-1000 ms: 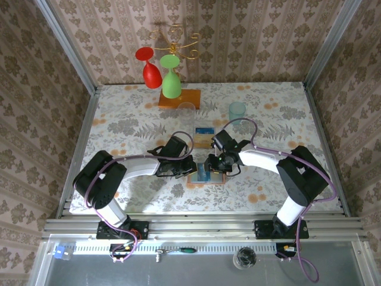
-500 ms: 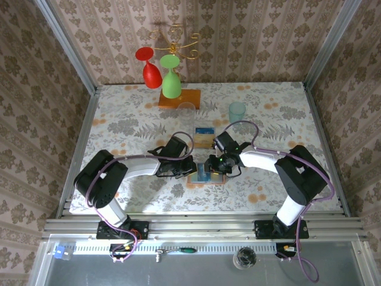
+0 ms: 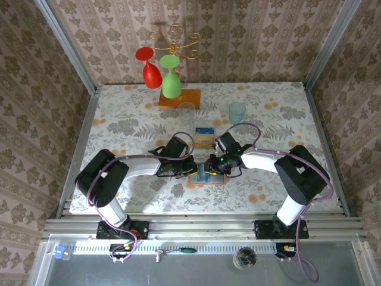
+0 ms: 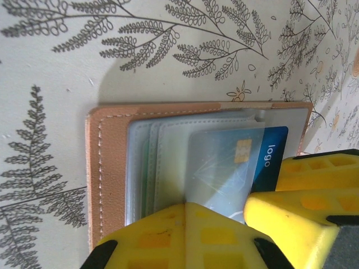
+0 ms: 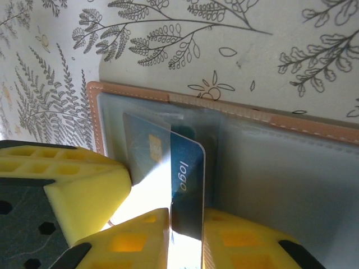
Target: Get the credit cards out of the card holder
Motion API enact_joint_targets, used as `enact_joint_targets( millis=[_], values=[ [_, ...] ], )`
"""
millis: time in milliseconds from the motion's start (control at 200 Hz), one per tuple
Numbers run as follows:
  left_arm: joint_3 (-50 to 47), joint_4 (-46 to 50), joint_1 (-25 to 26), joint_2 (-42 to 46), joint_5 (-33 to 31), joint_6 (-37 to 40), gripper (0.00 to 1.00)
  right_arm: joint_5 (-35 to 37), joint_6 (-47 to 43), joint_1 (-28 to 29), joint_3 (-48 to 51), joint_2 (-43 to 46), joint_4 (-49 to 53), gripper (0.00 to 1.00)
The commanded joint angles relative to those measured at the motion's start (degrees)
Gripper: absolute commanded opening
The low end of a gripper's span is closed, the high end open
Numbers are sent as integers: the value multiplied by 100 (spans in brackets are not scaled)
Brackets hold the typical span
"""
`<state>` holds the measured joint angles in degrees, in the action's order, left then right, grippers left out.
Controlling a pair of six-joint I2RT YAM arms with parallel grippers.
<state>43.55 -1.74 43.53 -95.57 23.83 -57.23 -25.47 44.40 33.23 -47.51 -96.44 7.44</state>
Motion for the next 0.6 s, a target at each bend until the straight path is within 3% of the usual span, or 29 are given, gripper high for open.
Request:
enact_joint_targets(
  millis=[0,335,595],
  values=[
    [-15,271,61,-155,-37,72,0,-195,114,-19,57,38,-169,18],
    [-11,317,63,-159,-70,76,0,-134,112,-80,178,190,-164,13],
    [-56,314,63,-201,-89,81,0,-124,91,-146,253,262,-138,17]
  ],
)
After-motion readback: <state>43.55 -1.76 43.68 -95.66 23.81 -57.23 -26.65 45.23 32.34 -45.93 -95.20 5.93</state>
